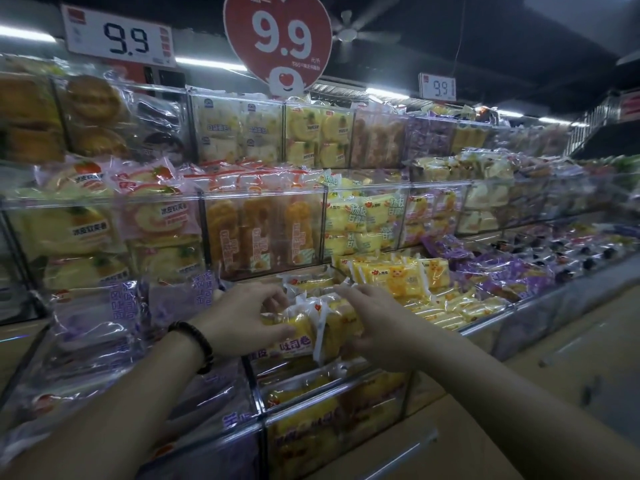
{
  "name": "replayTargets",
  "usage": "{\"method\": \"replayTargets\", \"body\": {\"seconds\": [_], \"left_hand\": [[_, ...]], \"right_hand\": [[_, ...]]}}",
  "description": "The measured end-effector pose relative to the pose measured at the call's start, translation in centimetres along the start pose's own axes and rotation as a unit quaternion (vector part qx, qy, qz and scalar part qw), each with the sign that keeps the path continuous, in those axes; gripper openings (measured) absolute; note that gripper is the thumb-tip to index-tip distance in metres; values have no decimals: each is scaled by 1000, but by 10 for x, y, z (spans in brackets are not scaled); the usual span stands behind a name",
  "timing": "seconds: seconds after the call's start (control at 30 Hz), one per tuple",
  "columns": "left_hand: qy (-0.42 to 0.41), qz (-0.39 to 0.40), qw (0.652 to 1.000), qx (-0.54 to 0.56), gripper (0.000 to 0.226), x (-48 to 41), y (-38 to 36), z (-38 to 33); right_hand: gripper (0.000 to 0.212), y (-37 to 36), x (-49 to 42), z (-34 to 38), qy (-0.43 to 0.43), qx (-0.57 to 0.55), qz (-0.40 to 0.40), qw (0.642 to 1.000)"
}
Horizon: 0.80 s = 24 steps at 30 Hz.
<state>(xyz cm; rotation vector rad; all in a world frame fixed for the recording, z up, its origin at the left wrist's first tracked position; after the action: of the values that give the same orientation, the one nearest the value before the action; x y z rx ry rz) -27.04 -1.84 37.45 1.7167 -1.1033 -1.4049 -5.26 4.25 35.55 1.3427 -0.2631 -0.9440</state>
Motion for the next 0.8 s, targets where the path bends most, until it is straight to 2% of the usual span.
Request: {"method": "replayTargets", "body": {"seconds": [0.1, 0.2, 0.3, 0.4, 0.47, 0.6, 0.8], "left_hand": [[12, -43, 996, 82, 48, 3, 9, 0], [-9, -51, 994, 94, 17, 7, 23, -18], [-55, -59, 991, 109, 12, 14, 38, -52], [-90, -44, 983, 150, 8, 33, 42, -100], [-112, 19, 978, 178, 9, 49, 29, -132], [-130, 236, 946, 182, 18, 86, -42, -185], [-130, 351, 915, 148, 31, 108, -167, -214]], "right_hand": [[75, 15, 17, -8, -2, -17, -43, 999], [46, 35, 38, -17, -13, -38, -70, 997], [18, 54, 57, -24, -32, -81, -97, 991], [9, 63, 76, -30, -48, -95, -96, 990], [8, 61, 88, -37, -48, -107, -82, 990], [7, 42, 121, -58, -52, -138, -60, 987], [10, -14, 176, -129, -162, -153, 2, 975]]}}
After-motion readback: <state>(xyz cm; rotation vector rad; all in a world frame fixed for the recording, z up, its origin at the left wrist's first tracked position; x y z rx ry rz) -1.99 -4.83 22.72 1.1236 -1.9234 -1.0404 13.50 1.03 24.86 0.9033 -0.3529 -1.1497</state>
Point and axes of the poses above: each hand's wrist, its own x-axis away from the middle knuckle, its own y-axis out of the back of the hand, z = x × y, the point moved 5 cm from there along -x, towards the middle knuckle, and after that the axes turned 7 degrees about -z, right-handed, at the moved point
